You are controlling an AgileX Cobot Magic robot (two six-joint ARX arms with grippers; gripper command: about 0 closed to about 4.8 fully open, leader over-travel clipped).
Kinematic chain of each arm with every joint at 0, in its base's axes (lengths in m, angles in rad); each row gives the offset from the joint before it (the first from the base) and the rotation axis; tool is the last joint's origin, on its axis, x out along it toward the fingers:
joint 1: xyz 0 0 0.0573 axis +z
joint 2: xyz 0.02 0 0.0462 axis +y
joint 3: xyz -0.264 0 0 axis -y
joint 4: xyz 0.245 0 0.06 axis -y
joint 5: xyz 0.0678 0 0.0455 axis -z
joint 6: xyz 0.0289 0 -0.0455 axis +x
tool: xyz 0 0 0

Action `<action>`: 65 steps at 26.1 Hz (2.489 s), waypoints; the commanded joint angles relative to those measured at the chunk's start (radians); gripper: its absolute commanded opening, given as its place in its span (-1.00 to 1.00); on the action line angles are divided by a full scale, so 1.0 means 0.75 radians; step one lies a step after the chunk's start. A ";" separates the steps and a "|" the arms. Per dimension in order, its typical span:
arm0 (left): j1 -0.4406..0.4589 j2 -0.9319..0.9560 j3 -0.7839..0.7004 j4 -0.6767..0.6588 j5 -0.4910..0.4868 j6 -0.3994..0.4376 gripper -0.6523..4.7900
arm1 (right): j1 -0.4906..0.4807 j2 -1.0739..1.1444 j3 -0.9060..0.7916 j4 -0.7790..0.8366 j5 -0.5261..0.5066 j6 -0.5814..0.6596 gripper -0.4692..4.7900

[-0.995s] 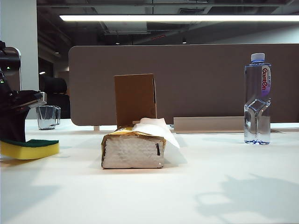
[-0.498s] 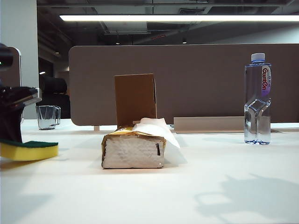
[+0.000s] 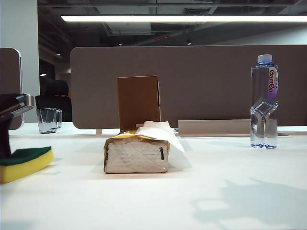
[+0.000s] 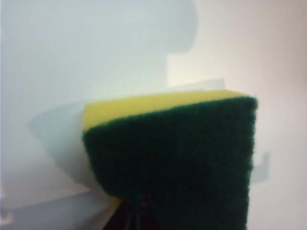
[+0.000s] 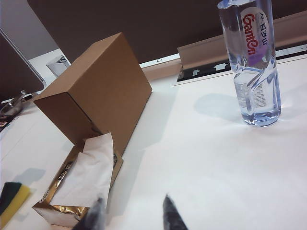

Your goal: Move the sponge from left to right to wipe the table, avoiding obstacles on the table, and finally reaching the bottle of mineral water.

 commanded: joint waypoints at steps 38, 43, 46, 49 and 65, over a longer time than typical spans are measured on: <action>-0.317 -0.496 -0.464 0.161 -0.019 -0.366 -0.78 | 0.002 0.001 0.050 -0.033 -0.143 -0.008 -0.22; -0.430 -0.494 -0.467 0.229 -0.050 -0.457 -0.78 | 0.002 -0.018 0.051 -0.032 -0.143 -0.007 -0.22; -0.432 -0.494 -0.469 0.256 -0.044 -0.485 -0.78 | 0.002 -0.019 0.066 -0.038 -0.143 -0.008 -0.22; -0.437 -0.493 -0.470 0.256 -0.044 -0.485 -0.78 | 0.001 -0.019 0.080 -0.044 -0.143 -0.008 -0.22; -0.675 -0.363 -0.470 0.399 -0.075 -0.576 -0.78 | 0.003 -0.019 0.080 -0.058 -0.166 -0.007 -0.22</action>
